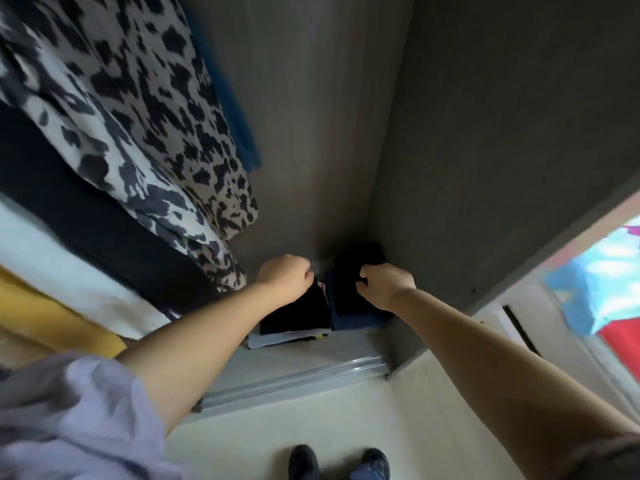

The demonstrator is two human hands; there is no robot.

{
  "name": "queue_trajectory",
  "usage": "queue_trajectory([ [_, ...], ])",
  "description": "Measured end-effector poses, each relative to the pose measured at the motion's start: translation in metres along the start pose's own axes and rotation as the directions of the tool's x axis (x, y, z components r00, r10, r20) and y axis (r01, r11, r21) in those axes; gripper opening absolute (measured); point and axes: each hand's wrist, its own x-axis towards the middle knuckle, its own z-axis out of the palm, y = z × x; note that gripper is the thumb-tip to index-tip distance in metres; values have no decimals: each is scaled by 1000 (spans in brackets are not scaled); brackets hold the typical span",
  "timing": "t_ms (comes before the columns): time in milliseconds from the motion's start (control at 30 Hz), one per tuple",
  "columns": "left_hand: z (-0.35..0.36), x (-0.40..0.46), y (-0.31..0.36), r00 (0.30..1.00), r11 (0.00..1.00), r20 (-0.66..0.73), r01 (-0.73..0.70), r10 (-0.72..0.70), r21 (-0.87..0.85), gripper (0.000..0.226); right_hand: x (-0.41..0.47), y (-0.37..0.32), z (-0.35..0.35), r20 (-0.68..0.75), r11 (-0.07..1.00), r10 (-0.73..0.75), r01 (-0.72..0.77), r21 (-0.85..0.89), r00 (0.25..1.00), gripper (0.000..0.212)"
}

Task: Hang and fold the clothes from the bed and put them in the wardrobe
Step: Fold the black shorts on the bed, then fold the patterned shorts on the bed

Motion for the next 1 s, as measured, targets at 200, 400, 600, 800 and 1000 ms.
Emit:
queue_trajectory([
  [200,4,-35,83,993,990,29,-113,111,88,28,-82,66,3,-38,988,153,-153,-1,987,31],
  [400,33,-68,216,966,962,78,-253,246,103,29,-181,166,8,-7,963,270,-270,22,963,34],
  [600,81,-93,390,890,892,126,-448,438,65,26,-317,296,18,6,864,496,-494,95,868,30],
  [800,125,-111,551,723,728,178,-684,667,49,28,-426,411,33,69,681,708,-706,193,702,24],
  [1000,146,-86,654,609,613,241,-787,756,67,26,-462,496,49,120,498,834,-828,258,539,33],
])
